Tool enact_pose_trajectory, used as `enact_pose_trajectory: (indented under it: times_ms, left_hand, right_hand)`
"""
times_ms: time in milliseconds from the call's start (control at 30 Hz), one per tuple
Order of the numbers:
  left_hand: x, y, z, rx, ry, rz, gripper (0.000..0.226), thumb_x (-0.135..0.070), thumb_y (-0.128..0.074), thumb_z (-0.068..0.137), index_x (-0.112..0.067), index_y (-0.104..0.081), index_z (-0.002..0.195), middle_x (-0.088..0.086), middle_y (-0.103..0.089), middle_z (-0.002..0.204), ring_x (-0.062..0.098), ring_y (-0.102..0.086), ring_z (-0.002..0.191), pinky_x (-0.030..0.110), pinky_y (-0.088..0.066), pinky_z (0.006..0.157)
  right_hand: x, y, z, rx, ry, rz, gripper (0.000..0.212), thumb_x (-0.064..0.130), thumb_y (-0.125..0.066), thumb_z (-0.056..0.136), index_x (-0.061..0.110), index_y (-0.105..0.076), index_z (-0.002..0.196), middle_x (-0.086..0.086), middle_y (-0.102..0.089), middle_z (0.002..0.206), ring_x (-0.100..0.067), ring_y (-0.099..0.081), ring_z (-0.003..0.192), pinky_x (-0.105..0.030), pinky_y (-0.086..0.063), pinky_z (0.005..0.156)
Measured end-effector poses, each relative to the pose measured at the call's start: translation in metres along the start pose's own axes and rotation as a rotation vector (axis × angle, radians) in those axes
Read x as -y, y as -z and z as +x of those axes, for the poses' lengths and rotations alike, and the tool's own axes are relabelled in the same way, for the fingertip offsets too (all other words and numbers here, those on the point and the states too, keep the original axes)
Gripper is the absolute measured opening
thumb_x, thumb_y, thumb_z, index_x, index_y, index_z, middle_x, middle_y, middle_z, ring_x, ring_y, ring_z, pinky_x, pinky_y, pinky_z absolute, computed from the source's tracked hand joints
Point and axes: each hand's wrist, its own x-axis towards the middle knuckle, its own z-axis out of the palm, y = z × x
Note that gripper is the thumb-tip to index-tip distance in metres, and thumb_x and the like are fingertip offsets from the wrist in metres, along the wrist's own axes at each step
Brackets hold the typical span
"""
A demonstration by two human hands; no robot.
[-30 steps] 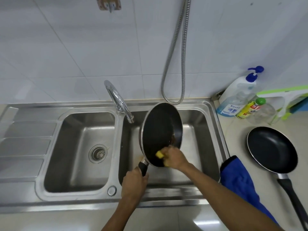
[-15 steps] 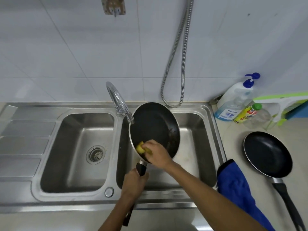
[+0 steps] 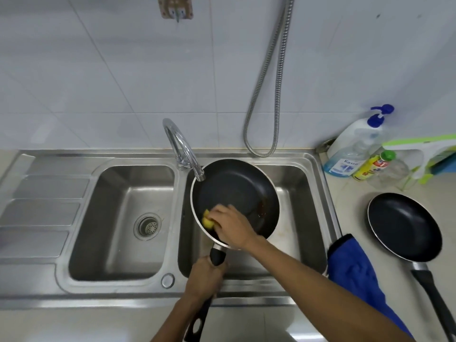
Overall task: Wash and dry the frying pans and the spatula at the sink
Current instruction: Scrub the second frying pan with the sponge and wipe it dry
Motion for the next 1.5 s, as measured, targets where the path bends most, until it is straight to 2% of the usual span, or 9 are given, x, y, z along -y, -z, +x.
enact_pose_trajectory:
  times_ms: [133, 333, 533, 667, 867, 1033, 1200, 1300, 1500]
  left_hand:
    - [-0.003, 0.001, -0.008, 0.095, -0.006, -0.048, 0.031, -0.023, -0.071, 0.090, -0.016, -0.055, 0.064, -0.003, -0.054, 0.050, 0.010, -0.051, 0.043, 0.022, -0.042, 0.045]
    - [-0.012, -0.005, -0.007, 0.150, 0.066, -0.238, 0.036, -0.012, -0.066, 0.089, -0.019, -0.044, 0.063, -0.002, -0.040, 0.048, 0.012, -0.034, 0.039, 0.023, -0.029, 0.042]
    - [-0.021, -0.009, 0.002, 0.116, 0.102, -0.266, 0.030, -0.011, -0.062, 0.090, -0.016, -0.049, 0.063, -0.001, -0.045, 0.046, 0.014, -0.039, 0.036, 0.024, -0.034, 0.041]
    - [-0.020, -0.013, -0.004, 0.169, 0.059, -0.195, 0.030, -0.015, -0.064, 0.090, -0.017, -0.051, 0.064, -0.002, -0.047, 0.047, 0.013, -0.042, 0.039, 0.027, -0.038, 0.044]
    - [-0.017, -0.003, -0.001, 0.140, 0.058, -0.197, 0.035, -0.009, -0.063, 0.089, -0.018, -0.046, 0.060, -0.002, -0.044, 0.046, 0.013, -0.037, 0.036, 0.023, -0.033, 0.041]
    - [-0.017, 0.004, 0.010, 0.113, 0.044, -0.170, 0.032, -0.010, -0.064, 0.088, -0.017, -0.045, 0.063, -0.002, -0.045, 0.046, 0.012, -0.039, 0.036, 0.023, -0.034, 0.041]
    - [-0.023, -0.005, 0.004, 0.113, 0.039, -0.157, 0.026, -0.013, -0.064, 0.088, -0.015, -0.051, 0.066, -0.003, -0.048, 0.048, 0.012, -0.041, 0.037, 0.021, -0.035, 0.041]
    - [-0.018, -0.008, -0.002, 0.071, -0.031, 0.008, 0.034, -0.022, -0.067, 0.088, -0.016, -0.049, 0.059, -0.006, -0.050, 0.048, 0.007, -0.043, 0.041, 0.020, -0.035, 0.043]
    - [-0.003, -0.010, -0.007, 0.117, -0.055, 0.115, 0.033, -0.036, -0.064, 0.089, -0.017, -0.056, 0.063, -0.002, -0.057, 0.052, 0.012, -0.054, 0.046, 0.026, -0.042, 0.050]
  right_hand:
    - [-0.028, 0.023, 0.056, -0.143, -0.194, -0.066, 0.035, 0.016, -0.057, 0.091, 0.026, -0.061, 0.124, -0.001, -0.055, 0.124, -0.035, -0.053, 0.102, -0.047, -0.053, 0.080]
    - [-0.072, 0.049, 0.033, -0.002, -0.494, -0.264, 0.048, 0.010, -0.047, 0.095, 0.020, -0.041, 0.141, -0.018, -0.040, 0.133, -0.043, -0.051, 0.109, -0.050, -0.050, 0.084]
    - [-0.013, 0.025, -0.013, 0.178, -0.250, -0.094, 0.051, 0.004, -0.051, 0.089, 0.015, -0.044, 0.138, -0.020, -0.045, 0.125, -0.048, -0.062, 0.093, -0.048, -0.050, 0.081]
    - [-0.005, 0.018, 0.036, 0.051, -0.090, -0.155, 0.049, 0.003, -0.057, 0.084, 0.018, -0.052, 0.131, -0.014, -0.049, 0.120, -0.041, -0.055, 0.101, -0.050, -0.051, 0.082]
    - [-0.090, 0.045, 0.048, -0.015, -0.414, -0.359, 0.043, 0.016, -0.039, 0.098, 0.020, -0.044, 0.140, -0.009, -0.051, 0.136, -0.035, -0.049, 0.121, -0.049, -0.043, 0.095]
    - [-0.095, 0.028, -0.018, -0.044, -0.429, -0.298, 0.043, 0.012, -0.052, 0.089, 0.014, -0.048, 0.131, -0.014, -0.053, 0.119, -0.039, -0.053, 0.102, -0.049, -0.051, 0.082]
    - [-0.104, 0.049, -0.008, -0.525, -0.853, -0.191, 0.035, 0.011, -0.062, 0.083, 0.004, -0.055, 0.117, -0.022, -0.056, 0.108, -0.040, -0.053, 0.091, -0.048, -0.048, 0.076]
    - [-0.112, 0.067, 0.009, -0.539, -1.070, -0.023, 0.034, 0.016, -0.055, 0.092, 0.008, -0.053, 0.124, -0.022, -0.055, 0.122, -0.043, -0.051, 0.106, -0.048, -0.045, 0.084]
    - [-0.096, 0.061, 0.052, -0.460, -0.674, -0.067, 0.042, 0.008, -0.057, 0.086, 0.014, -0.057, 0.127, -0.013, -0.060, 0.125, -0.038, -0.054, 0.103, -0.042, -0.043, 0.088]
